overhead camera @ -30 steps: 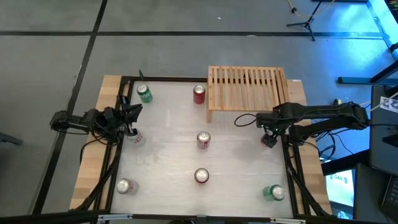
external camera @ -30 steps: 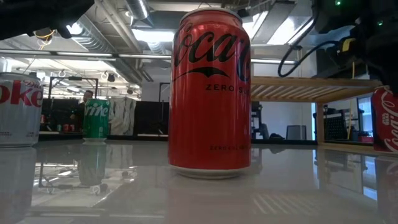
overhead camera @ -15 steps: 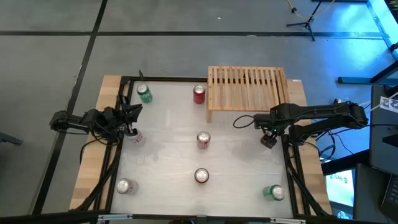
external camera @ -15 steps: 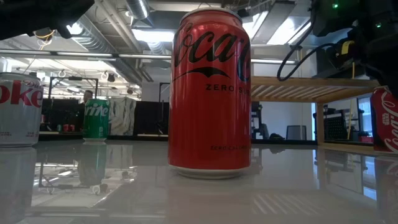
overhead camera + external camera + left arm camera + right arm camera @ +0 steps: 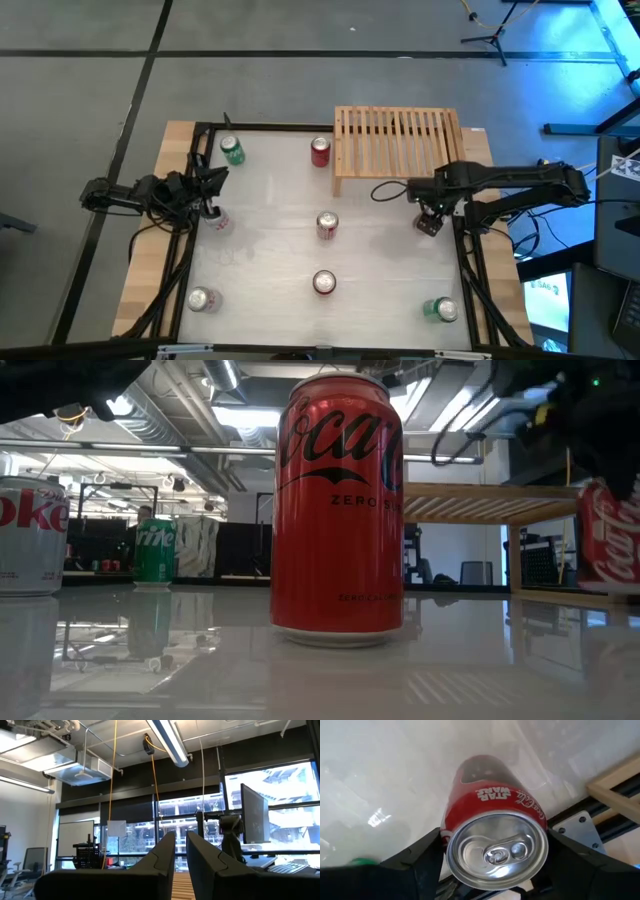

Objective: Place canned beverage on shelf
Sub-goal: Put the right red white soda can on the shelf

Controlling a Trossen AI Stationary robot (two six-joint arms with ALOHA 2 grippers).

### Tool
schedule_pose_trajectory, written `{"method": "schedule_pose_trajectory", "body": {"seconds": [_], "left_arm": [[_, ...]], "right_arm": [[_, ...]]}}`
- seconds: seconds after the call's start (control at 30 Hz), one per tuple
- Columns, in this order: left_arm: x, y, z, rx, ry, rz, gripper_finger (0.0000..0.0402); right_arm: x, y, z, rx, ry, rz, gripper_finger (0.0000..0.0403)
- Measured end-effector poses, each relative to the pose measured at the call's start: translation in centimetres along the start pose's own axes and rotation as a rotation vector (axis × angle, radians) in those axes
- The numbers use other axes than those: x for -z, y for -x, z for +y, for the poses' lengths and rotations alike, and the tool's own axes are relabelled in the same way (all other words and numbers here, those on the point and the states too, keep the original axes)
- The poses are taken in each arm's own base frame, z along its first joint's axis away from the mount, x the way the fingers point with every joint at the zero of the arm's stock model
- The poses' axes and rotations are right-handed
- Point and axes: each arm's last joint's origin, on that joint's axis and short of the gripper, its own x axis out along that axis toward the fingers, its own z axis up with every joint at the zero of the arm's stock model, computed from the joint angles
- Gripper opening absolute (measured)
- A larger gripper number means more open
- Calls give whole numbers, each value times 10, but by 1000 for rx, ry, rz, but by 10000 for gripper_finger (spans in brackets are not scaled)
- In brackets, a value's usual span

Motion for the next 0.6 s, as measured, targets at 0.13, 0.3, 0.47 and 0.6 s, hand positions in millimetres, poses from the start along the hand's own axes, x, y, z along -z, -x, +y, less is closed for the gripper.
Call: {"method": "schedule_pose_trajectory", "body": {"seconds": [0.13, 0.3, 0.47, 0.6], "left_arm": [[0, 0, 0, 7, 0, -3, 40], [0, 0, 0, 7, 0, -2, 40], [0, 0, 0, 7, 0, -3, 40], [0, 0, 0, 7, -1, -2, 40]], "right_arm": [[-1, 23, 3, -41, 8, -48, 281], [5, 58, 3, -57, 11, -96, 281], [8, 97, 4, -117, 19, -244, 279], [13, 127, 3, -151, 33, -362, 279]]}}
